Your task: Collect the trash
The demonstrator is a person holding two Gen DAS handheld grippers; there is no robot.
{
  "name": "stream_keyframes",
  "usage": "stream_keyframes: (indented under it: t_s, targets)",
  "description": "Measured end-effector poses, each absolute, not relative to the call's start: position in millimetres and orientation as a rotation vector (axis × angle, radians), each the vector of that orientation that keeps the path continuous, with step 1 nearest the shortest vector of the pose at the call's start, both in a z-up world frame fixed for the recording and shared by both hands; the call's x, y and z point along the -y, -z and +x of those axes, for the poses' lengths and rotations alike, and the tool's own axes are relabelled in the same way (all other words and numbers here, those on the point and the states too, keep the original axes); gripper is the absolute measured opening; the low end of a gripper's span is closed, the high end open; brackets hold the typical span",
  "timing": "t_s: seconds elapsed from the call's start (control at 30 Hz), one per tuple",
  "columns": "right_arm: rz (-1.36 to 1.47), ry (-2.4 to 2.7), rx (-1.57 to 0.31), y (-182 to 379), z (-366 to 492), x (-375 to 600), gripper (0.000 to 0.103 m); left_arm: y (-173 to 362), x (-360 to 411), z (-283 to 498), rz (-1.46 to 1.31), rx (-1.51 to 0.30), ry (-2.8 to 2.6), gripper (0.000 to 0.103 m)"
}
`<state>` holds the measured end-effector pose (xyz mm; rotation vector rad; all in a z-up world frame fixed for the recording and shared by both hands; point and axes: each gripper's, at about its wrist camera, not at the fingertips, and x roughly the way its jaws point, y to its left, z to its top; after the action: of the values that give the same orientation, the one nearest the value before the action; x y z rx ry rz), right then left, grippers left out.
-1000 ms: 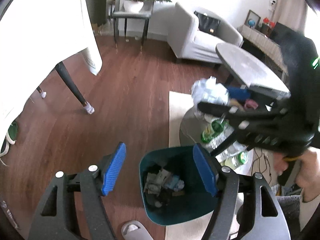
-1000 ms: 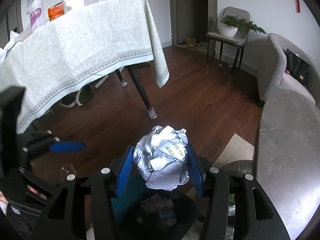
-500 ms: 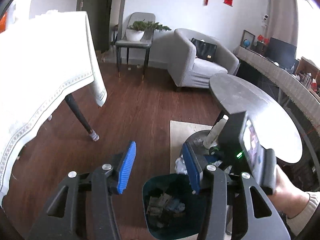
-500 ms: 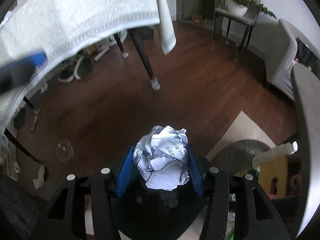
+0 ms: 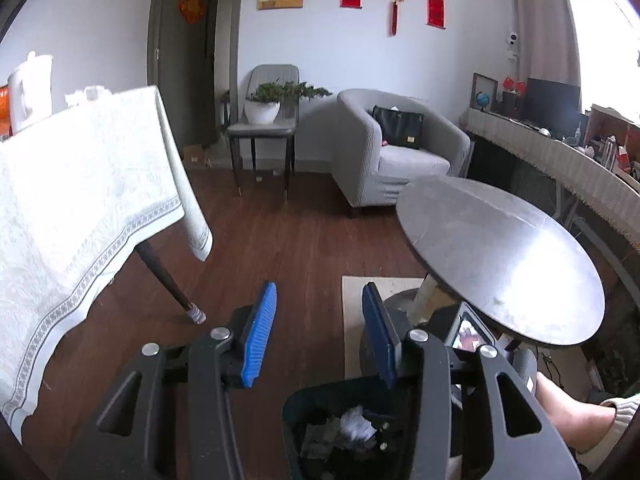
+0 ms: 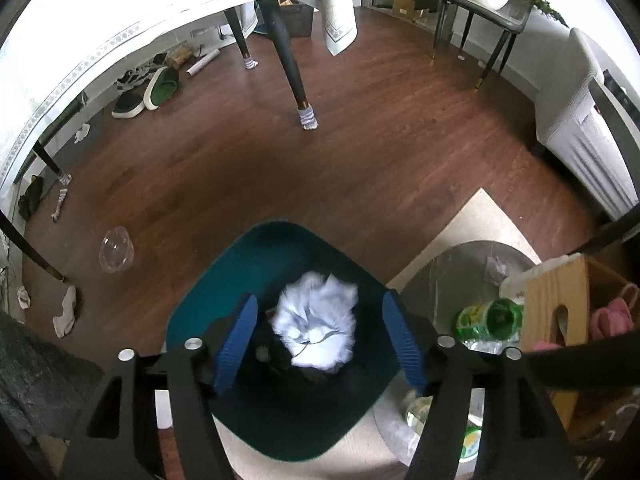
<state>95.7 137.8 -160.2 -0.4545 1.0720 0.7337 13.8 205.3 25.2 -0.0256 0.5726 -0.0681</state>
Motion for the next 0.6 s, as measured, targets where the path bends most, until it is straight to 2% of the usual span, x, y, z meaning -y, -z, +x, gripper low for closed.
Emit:
stream_keyframes:
  t_s: [0.3, 0.6]
  targets:
    - [-0.397, -0.770, -0.963, 119.6, 84.3, -114.9, 0.067, -41.4, -193.7, 15.1, -0.008, -0.529, 0.040, 0.063]
    - [-0.306, -0.737, -0.755, 52.1, 71.5, -72.5, 0.067, -51.1, -181.6, 11.1, 0.001, -0.472, 0.006, 0.084]
